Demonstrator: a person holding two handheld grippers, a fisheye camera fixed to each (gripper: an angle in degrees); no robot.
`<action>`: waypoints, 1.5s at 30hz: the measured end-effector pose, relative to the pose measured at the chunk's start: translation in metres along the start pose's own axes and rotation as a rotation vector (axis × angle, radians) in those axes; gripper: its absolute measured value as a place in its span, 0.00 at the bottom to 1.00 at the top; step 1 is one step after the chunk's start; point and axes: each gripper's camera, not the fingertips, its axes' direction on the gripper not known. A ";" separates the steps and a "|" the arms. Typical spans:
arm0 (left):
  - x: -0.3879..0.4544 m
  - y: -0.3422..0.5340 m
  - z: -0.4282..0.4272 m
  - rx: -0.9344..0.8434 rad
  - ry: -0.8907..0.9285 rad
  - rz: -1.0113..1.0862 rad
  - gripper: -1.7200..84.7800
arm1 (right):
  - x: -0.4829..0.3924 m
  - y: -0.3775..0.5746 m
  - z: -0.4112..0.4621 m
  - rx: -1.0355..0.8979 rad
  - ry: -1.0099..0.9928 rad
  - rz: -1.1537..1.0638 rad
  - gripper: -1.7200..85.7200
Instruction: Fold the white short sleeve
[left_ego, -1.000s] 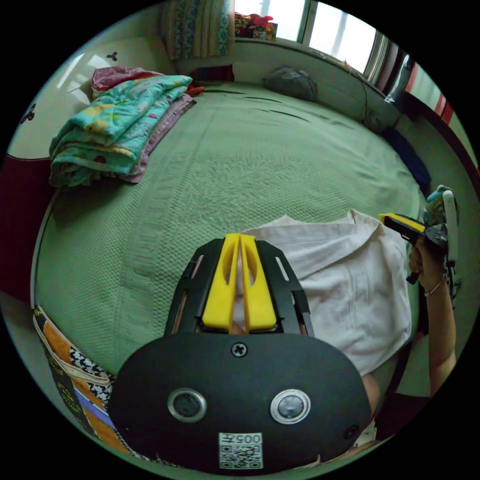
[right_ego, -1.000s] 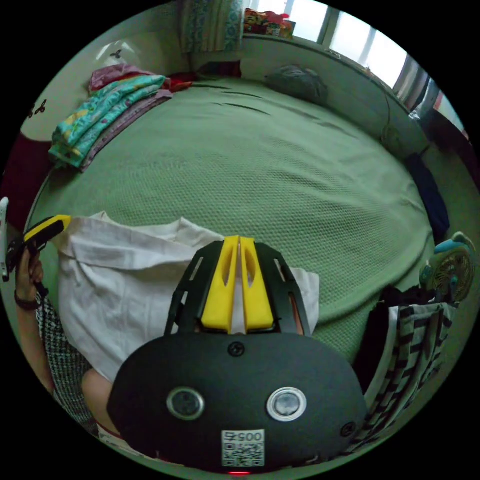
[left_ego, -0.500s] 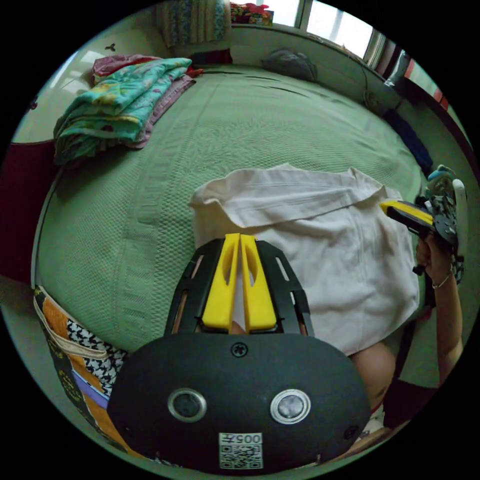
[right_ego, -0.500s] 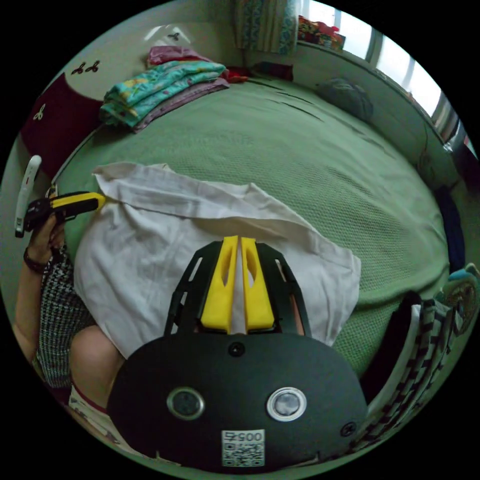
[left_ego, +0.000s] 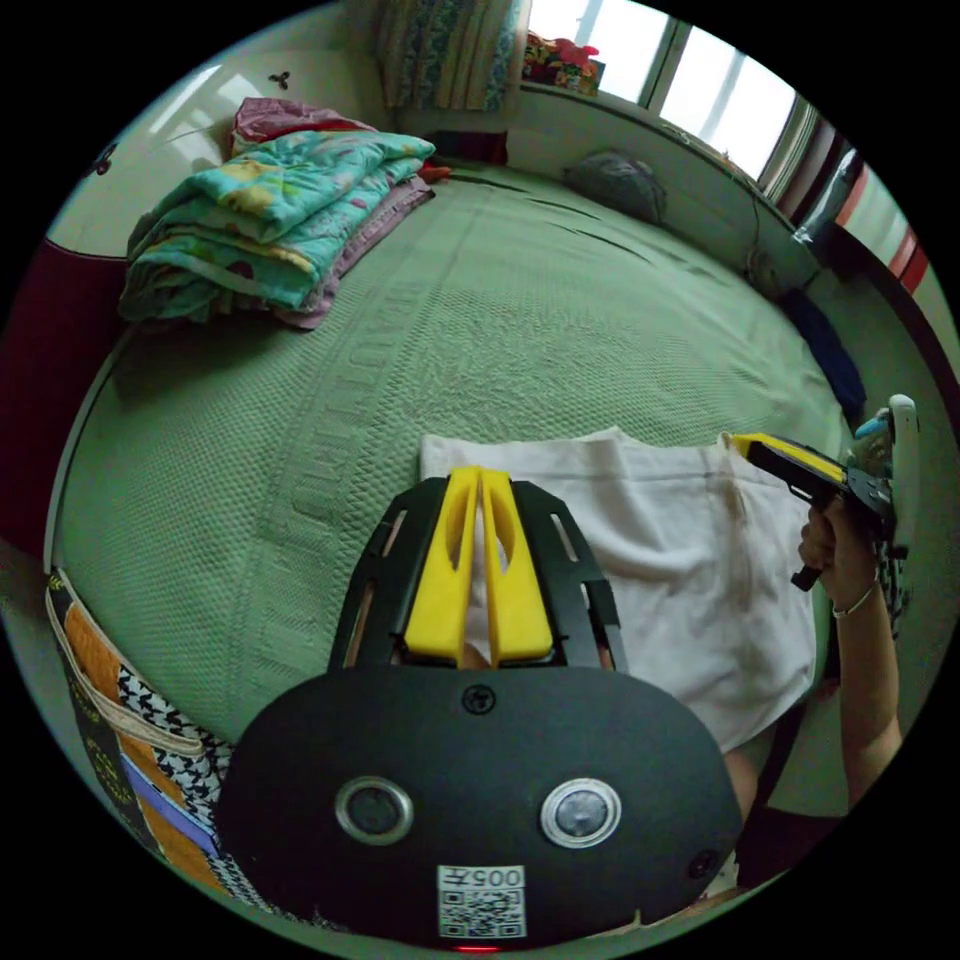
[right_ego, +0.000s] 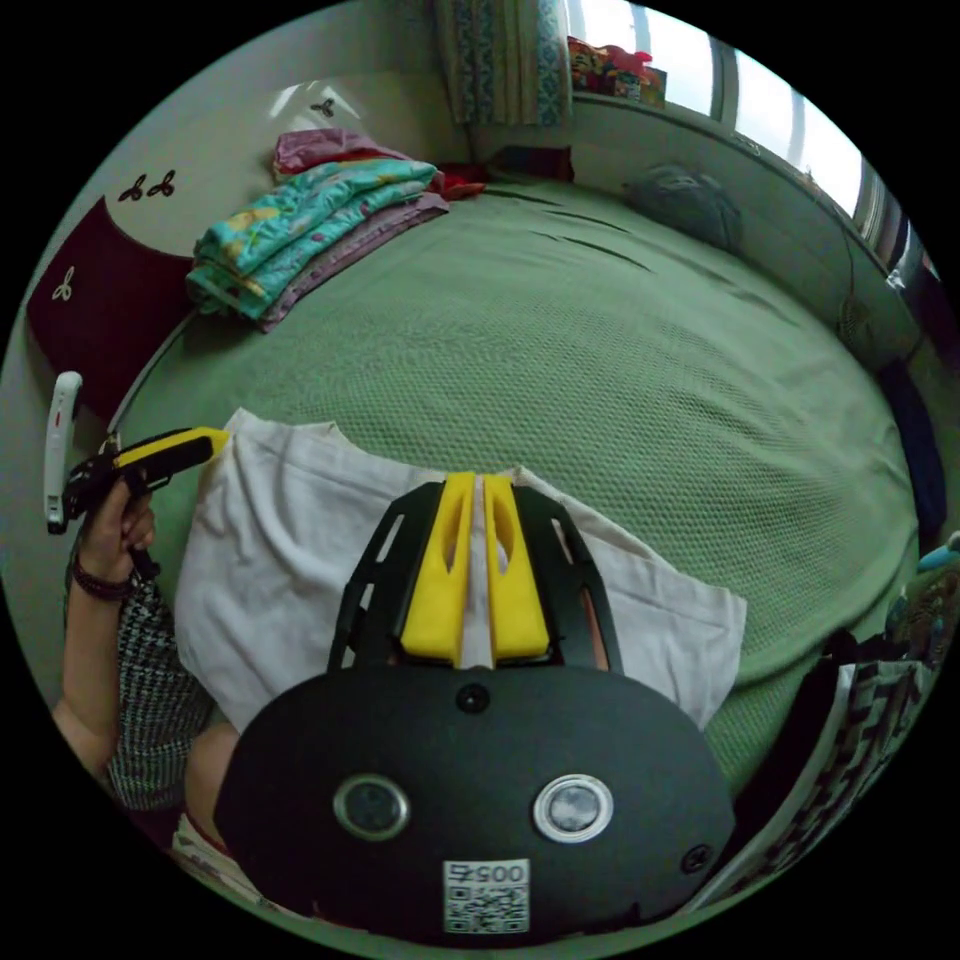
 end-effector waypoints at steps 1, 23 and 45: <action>0.012 0.008 -0.003 -0.002 0.000 0.025 0.01 | 0.004 0.014 -0.009 0.002 0.032 -0.010 0.01; 0.340 0.151 -0.027 -0.128 0.287 0.356 0.09 | 0.119 0.277 -0.108 -0.119 0.176 0.363 0.01; 0.514 0.260 0.034 -0.170 0.221 0.507 0.15 | 0.163 0.290 -0.083 -0.166 0.114 0.419 0.01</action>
